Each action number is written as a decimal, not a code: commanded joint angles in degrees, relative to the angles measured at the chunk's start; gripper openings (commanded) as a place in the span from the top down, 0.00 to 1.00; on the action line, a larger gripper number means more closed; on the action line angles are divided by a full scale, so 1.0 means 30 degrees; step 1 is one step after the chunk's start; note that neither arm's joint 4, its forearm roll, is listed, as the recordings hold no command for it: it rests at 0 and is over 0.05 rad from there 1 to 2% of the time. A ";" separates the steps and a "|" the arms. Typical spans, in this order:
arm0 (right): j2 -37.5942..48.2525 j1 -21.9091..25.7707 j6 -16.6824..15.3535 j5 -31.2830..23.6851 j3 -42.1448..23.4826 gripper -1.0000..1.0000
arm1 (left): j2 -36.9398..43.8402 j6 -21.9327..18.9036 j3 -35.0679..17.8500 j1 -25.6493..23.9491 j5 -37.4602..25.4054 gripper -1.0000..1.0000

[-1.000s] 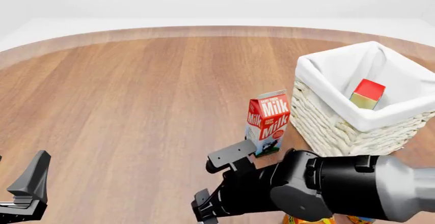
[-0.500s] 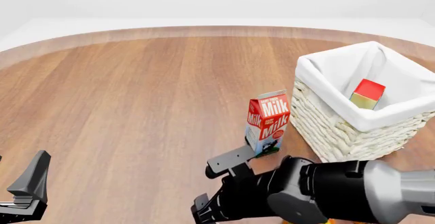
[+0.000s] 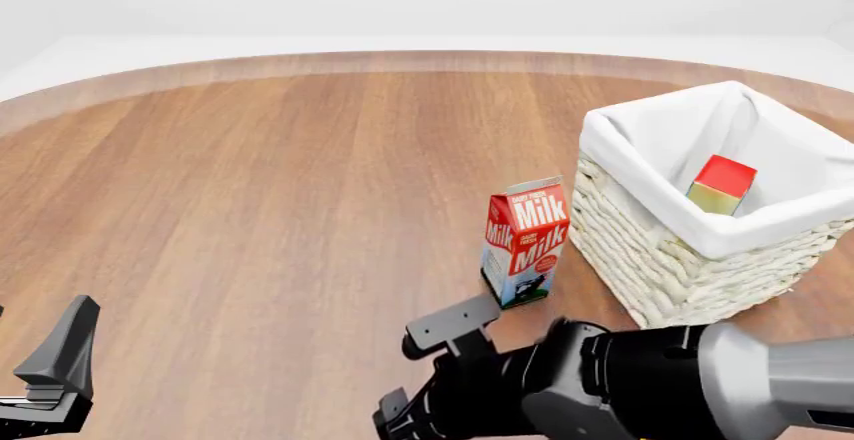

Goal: Pick up the cream cheese box and the butter, and put them in the basket.

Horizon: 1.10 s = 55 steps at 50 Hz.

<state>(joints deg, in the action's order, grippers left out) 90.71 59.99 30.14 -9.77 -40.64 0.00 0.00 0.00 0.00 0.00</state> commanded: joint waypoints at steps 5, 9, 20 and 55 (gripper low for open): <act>0.0293 0.0184 0.0326 0.0650 0.0255 0.00 | 0.0000 0.0000 0.0000 0.0000 0.0000 0.00; 0.0345 0.0125 0.0366 0.0817 0.0395 0.00 | 0.0000 0.0000 0.0000 0.0000 0.0000 0.00; 0.0641 0.0249 0.0636 0.1441 0.0739 0.00 | 0.0000 0.0000 0.0000 0.0000 0.0000 0.00; 0.1689 0.0571 0.0980 0.2711 0.1019 0.00 | 0.0000 0.0000 0.0000 0.0000 0.0000 0.00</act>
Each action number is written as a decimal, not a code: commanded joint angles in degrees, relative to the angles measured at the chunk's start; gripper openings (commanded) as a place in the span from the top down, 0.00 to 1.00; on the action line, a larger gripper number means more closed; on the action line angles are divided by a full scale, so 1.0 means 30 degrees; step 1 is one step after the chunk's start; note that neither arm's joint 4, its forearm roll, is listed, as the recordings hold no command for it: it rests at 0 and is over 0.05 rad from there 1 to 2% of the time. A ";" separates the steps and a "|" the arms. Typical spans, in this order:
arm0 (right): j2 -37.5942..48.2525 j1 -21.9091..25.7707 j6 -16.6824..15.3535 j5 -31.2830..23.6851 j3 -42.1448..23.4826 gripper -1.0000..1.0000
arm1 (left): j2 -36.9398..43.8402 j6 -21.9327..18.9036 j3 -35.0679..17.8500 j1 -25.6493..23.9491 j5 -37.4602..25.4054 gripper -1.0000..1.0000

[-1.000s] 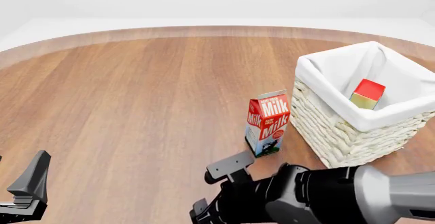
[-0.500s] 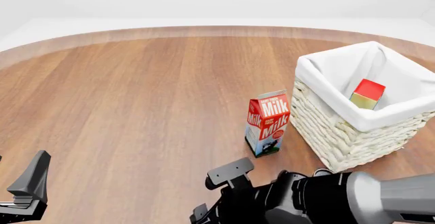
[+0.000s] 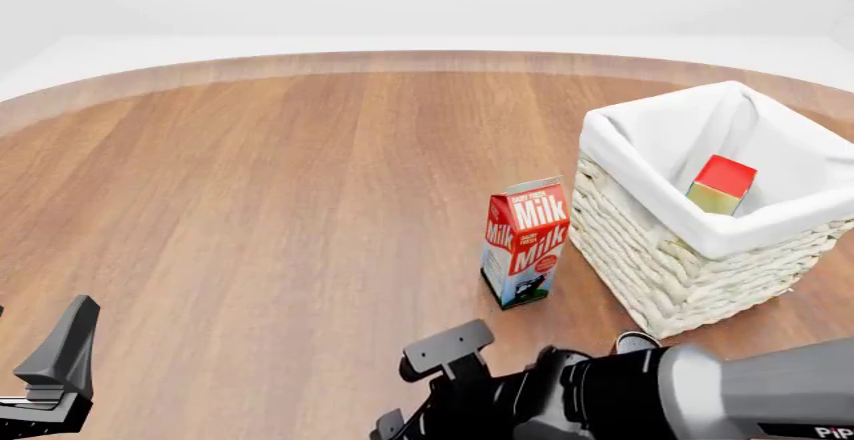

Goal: Pick up the cream cheese box and the butter, and put them in the basket.

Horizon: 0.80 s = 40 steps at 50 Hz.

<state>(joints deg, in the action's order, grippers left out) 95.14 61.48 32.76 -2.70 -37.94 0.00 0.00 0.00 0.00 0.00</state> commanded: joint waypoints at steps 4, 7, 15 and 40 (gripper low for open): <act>0.0226 0.0020 0.0063 0.0369 0.0107 0.00 | 0.0000 0.0000 0.0000 0.0000 0.0000 0.00; 0.0299 0.0057 0.0110 0.0536 0.0190 0.00 | 0.0000 0.0000 0.0000 0.0000 0.0000 0.00; 0.0464 0.0106 0.0202 0.0818 0.0260 0.00 | 0.0000 0.0000 0.0000 0.0000 0.0000 0.00; 0.1136 0.0363 0.0617 0.1800 0.0594 0.00 | 0.0000 0.0000 0.0000 0.0000 0.0000 0.00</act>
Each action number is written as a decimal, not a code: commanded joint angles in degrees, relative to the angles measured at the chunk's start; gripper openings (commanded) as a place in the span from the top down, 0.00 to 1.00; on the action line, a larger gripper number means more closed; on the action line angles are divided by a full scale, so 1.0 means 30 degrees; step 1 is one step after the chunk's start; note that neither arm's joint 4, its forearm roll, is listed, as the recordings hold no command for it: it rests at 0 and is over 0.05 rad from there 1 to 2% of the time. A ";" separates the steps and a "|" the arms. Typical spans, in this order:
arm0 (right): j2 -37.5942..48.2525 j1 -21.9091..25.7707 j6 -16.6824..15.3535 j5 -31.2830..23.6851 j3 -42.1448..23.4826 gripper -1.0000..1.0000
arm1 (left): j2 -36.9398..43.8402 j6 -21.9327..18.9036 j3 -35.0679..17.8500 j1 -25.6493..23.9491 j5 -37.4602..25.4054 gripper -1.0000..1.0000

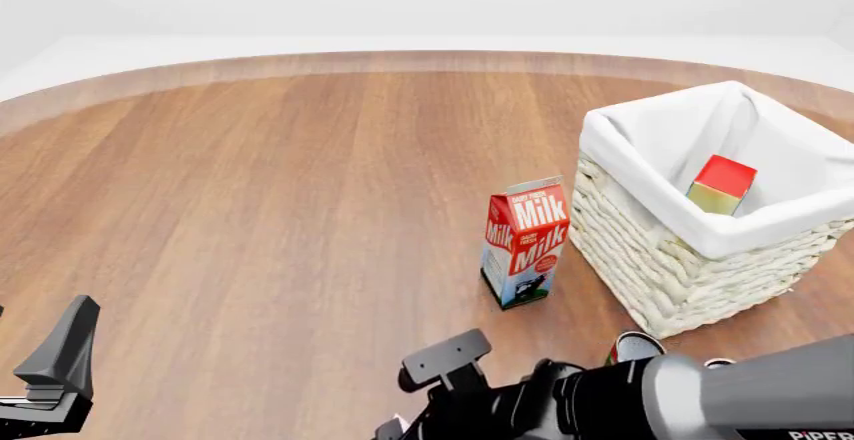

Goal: Pick up the cream cheese box and the butter, and put them in the basket.

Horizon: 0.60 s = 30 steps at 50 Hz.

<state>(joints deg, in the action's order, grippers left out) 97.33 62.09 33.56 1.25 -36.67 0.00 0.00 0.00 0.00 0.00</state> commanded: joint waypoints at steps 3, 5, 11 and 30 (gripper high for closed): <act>0.0428 0.0151 0.0353 0.0502 0.0185 0.00 | 0.0000 0.0000 0.0000 0.0000 0.0000 0.00; 0.0378 0.0155 0.0397 0.0499 0.0192 1.00 | 0.0000 0.0000 0.0000 0.0000 0.0000 0.00; 0.0279 0.0093 0.0322 0.0411 0.0172 1.00 | 0.0000 0.0000 0.0000 0.0000 0.0000 0.00; -0.0574 -0.0273 -0.0467 -0.1251 -0.0841 1.00 | 0.0000 0.0000 0.0000 0.0000 0.0000 0.00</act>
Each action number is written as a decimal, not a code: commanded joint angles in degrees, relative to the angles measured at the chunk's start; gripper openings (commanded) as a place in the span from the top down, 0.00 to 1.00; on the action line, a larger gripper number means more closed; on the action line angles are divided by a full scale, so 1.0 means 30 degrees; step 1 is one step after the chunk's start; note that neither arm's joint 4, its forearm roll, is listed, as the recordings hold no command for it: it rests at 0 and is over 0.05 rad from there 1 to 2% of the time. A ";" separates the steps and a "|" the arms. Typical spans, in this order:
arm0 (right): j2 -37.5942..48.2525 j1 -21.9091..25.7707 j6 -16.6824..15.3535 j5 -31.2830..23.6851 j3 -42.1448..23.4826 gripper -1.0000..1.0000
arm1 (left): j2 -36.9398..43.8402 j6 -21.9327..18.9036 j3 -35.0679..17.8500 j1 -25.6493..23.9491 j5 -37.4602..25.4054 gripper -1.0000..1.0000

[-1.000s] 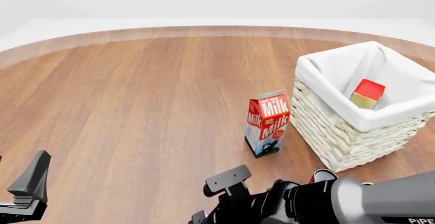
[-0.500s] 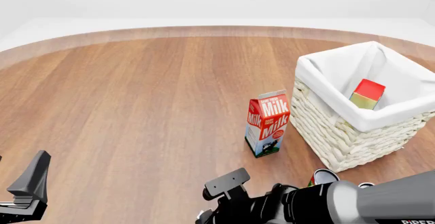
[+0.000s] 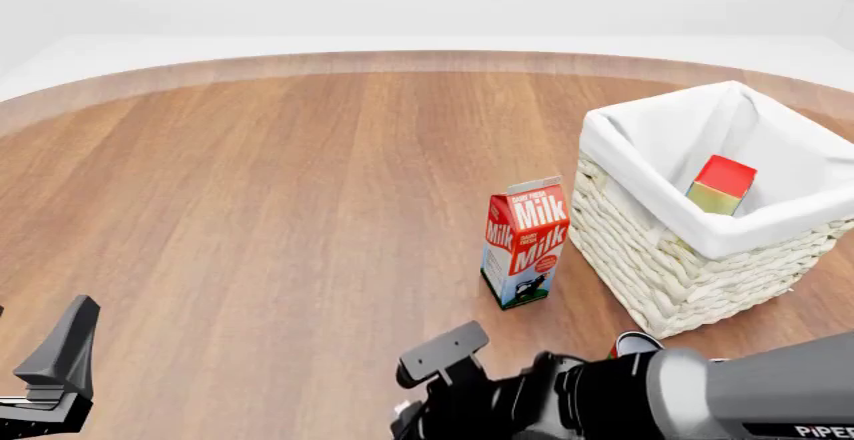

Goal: Pick up the cream cheese box and the butter, and put them in the basket.

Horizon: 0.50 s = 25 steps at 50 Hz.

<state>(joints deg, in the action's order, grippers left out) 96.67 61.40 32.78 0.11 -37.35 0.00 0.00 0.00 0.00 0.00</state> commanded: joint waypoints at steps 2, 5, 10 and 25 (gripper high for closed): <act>-0.0457 -0.0045 -0.0282 -0.1072 -0.0764 1.00 | 0.0000 0.0000 0.0000 0.0000 0.0000 0.00; -0.0499 -0.0070 -0.0459 -0.1376 -0.1034 1.00 | 0.0000 0.0000 0.0000 0.0000 0.0000 0.00; -0.0547 -0.0076 -0.0688 -0.1738 -0.1348 1.00 | 0.0000 0.0000 0.0000 0.0000 0.0000 0.00; -0.1564 -0.0466 -0.1540 -0.2827 -0.1973 1.00 | 0.0000 0.0000 0.0000 0.0000 0.0000 0.00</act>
<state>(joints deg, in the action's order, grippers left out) 94.31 60.72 29.55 -6.02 -41.62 0.00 0.00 0.00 0.00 0.00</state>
